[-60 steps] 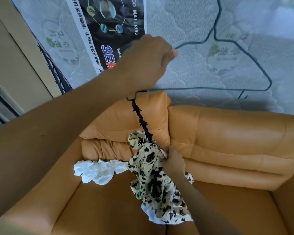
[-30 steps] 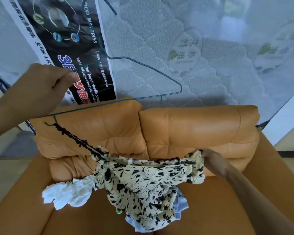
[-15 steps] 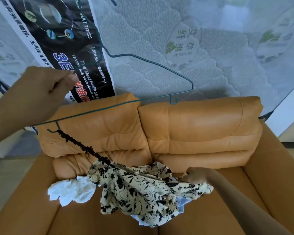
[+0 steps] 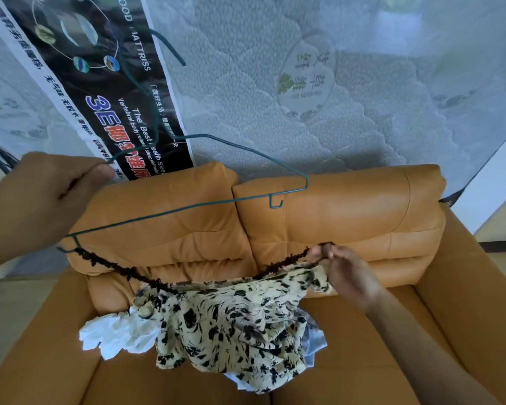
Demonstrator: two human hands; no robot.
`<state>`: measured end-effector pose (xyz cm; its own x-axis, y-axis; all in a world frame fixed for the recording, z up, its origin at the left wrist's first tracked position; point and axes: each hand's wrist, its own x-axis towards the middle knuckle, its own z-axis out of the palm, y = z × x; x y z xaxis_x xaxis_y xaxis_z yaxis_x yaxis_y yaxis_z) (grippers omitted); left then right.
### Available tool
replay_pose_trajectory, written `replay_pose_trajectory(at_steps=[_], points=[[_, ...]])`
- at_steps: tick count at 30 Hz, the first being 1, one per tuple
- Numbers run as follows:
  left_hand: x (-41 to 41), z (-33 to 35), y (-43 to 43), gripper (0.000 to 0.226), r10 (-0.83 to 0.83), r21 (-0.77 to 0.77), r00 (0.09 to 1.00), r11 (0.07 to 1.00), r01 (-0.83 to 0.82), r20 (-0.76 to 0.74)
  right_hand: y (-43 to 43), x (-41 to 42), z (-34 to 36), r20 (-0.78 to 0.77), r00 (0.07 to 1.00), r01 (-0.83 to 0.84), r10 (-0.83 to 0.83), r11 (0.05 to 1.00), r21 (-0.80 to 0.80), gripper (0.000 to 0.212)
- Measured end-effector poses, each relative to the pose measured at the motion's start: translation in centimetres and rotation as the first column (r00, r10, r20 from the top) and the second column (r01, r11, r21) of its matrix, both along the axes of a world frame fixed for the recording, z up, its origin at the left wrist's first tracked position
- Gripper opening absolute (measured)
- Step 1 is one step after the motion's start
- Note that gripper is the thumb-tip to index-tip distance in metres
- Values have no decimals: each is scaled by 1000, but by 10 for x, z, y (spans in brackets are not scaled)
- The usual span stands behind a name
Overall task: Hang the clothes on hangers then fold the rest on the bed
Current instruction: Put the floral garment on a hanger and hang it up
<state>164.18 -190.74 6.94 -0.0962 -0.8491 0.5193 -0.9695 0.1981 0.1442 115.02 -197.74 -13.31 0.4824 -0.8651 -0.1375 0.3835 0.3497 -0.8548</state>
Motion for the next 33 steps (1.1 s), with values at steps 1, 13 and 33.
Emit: replay_pose_trajectory(at_steps=[1,13,33], points=[[4,-5,1,45,22,16,1000,1000,-22,-3,-1,1,12,50,998,47,-45,998,-30,24],[15,-15,28,49,16,163,983,987,14,-182,6,37,88,41,929,318,-367,739,-594,26],[-96,53,53,58,-204,130,979,970,204,-14,-4,21,138,-432,897,-193,-91,798,-571,17]])
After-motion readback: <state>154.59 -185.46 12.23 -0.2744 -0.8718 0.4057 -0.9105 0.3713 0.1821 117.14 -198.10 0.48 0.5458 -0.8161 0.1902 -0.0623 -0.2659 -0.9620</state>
